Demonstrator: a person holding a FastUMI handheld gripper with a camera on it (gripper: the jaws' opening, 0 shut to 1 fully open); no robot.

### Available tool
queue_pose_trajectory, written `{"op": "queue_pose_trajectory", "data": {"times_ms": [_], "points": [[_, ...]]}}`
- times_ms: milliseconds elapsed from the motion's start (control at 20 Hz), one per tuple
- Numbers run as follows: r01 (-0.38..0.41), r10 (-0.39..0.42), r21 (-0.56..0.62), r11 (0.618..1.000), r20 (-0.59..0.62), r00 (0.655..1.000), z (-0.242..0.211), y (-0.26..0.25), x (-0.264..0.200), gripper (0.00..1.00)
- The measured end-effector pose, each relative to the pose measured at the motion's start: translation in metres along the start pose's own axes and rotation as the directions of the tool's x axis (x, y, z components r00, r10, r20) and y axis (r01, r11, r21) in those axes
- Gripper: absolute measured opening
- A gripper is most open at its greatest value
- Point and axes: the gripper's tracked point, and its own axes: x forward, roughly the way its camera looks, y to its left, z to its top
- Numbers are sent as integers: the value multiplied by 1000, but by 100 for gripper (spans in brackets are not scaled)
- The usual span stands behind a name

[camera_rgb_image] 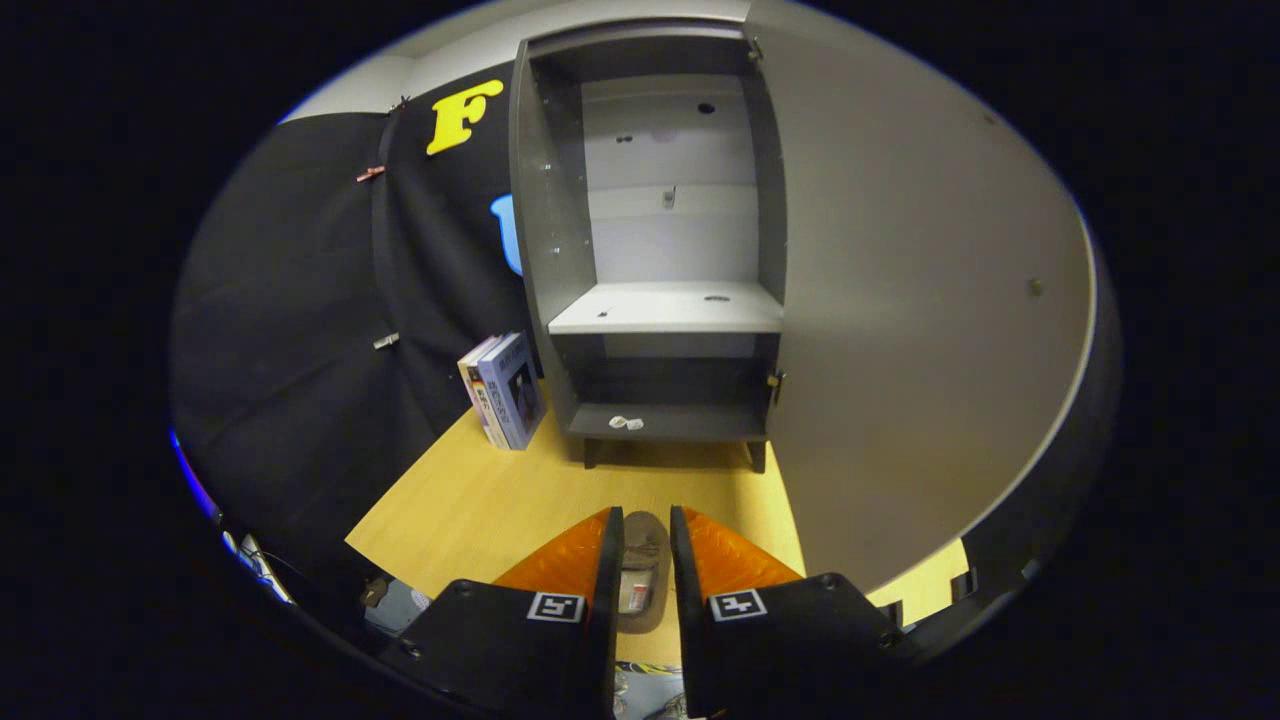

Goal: Open the shoe cabinet door, grab the shoes and put them into the shoe cabinet, then close the shoe cabinet door.

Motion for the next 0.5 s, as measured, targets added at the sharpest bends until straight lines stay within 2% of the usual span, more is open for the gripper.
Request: {"op": "queue_pose_trajectory", "data": {"times_ms": [200,500], "points": [[-5,9,31,999,-133,991,-50,20,49,31],[26,-13,48,998,-256,967,-114,34,101,31]]}}
